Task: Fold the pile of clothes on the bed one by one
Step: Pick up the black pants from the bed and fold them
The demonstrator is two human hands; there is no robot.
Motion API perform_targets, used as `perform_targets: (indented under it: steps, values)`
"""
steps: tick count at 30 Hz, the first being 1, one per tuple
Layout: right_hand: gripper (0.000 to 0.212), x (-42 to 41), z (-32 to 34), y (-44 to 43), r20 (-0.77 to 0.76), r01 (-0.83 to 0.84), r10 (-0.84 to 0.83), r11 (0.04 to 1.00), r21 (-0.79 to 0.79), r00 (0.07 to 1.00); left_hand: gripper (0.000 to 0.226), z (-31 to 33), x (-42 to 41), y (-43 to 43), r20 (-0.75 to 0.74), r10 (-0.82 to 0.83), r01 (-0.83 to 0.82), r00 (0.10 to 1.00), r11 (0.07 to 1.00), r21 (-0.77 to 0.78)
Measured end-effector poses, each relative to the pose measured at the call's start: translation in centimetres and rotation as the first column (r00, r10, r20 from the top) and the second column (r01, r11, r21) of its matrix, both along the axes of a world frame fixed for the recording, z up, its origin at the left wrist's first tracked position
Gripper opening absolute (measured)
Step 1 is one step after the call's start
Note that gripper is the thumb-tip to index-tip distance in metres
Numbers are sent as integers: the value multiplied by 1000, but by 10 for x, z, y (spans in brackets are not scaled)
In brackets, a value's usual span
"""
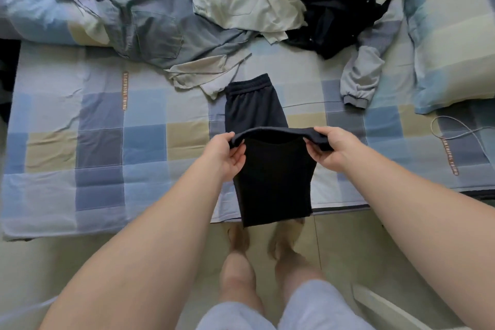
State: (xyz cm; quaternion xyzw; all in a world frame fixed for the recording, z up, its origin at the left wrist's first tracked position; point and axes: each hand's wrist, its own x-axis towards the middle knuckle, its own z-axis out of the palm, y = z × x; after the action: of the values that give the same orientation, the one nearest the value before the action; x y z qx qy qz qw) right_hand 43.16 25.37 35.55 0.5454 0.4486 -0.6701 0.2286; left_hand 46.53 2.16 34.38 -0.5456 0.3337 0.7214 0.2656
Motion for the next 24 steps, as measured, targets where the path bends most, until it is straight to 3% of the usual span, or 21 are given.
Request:
perform_targets:
  steps: [4, 9, 13, 16, 20, 24]
  values:
    - [6, -64, -66, -12, 15, -13, 13, 1000, 6, 1000, 16, -63, -70, -6, 14, -15, 15, 1000, 999, -30]
    - [5, -140, -154, -26, 0, -89, 89, 996, 27, 996, 28, -142, -144, -11, -11, -36, 35, 999, 994, -105]
    - [32, -189, -213, -30, -82, -199, 197, 980, -11, 977, 35, -199, -184, -11, -83, -75, 63, 994, 988, -138]
    - [60, -195, -234, -28, -113, -344, 337, 937, -57, 935, 40, -223, -185, -9, -116, -149, 130, 982, 979, -155]
    - [49, -172, -247, -16, -95, -519, 516, 854, -8, 851, 40, -233, -160, -2, -138, -235, 216, 962, 967, -137]
    - [42, -125, -244, 4, 13, -697, 709, 689, 200, 705, 15, -233, -105, 9, -36, -394, 356, 918, 863, -357]
